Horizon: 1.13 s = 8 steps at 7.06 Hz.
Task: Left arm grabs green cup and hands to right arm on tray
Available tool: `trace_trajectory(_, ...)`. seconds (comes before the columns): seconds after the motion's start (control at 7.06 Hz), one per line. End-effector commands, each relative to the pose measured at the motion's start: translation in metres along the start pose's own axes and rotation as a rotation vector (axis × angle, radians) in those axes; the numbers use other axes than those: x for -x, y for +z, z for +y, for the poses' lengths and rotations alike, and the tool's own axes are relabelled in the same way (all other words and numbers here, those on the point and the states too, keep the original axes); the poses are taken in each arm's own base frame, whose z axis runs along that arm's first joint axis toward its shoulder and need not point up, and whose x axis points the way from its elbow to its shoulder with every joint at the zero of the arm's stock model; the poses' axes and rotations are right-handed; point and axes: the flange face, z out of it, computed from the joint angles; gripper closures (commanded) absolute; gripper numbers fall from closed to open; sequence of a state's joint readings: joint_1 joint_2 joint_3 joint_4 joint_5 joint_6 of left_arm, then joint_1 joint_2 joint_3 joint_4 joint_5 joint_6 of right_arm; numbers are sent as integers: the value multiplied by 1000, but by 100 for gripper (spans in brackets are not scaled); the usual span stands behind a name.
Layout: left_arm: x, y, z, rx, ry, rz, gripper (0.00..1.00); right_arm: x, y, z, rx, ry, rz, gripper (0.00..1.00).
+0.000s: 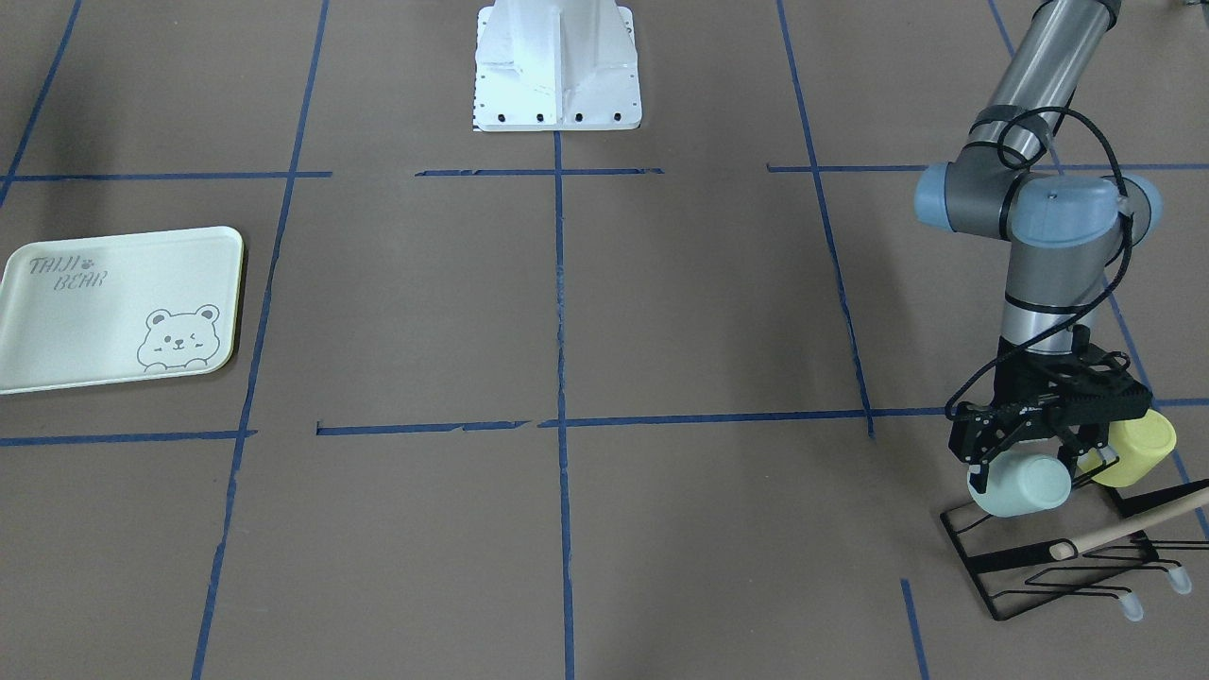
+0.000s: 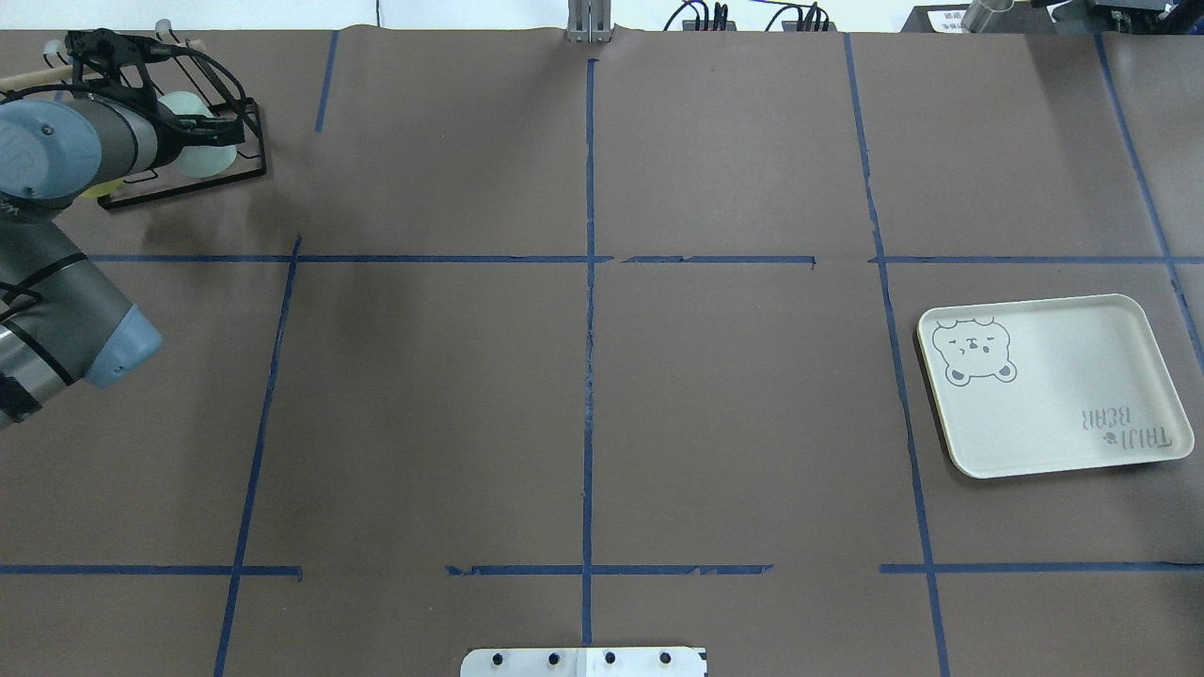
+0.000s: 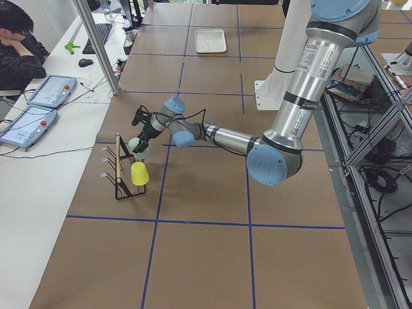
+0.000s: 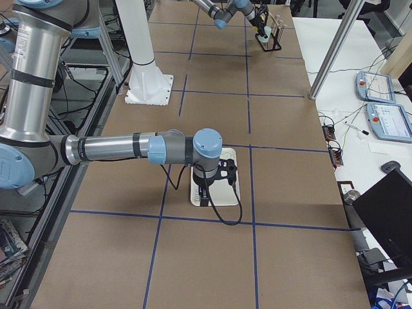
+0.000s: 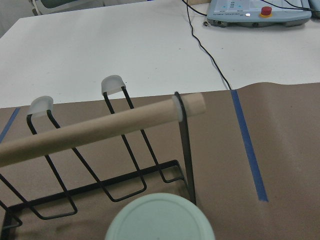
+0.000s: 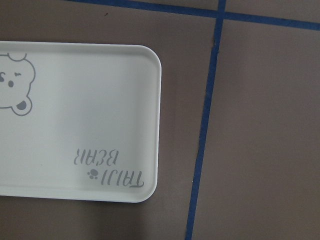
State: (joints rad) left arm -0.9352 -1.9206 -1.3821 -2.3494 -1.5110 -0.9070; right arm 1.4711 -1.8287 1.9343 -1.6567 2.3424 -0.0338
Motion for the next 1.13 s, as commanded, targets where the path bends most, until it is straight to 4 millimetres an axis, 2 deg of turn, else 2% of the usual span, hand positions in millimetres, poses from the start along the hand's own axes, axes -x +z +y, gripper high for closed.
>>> trace_trajectory(0.0,2,0,0,0,-1,-3,0,0,0,0,1,-1,0,0)
trace_trajectory(0.14,4,1,0,1,-1,-6,0,0,0,0,1,-1,0,0)
trace_trajectory(0.28,2,0,-1,-1,-2,-4,5,0,0,0,1,-1,0,0)
trace_trajectory(0.57,7,-2,-8,-10,-10,-8,36,0,0,0,1,-1,0,0)
trace_trajectory(0.85,15,-4,-17,-21,10,-14,55,1,0,-2,-1,-3,0,0)
trace_trajectory(0.99,18,-9,-25,-33,11,-12,59,1,0,-2,-1,-3,0,0)
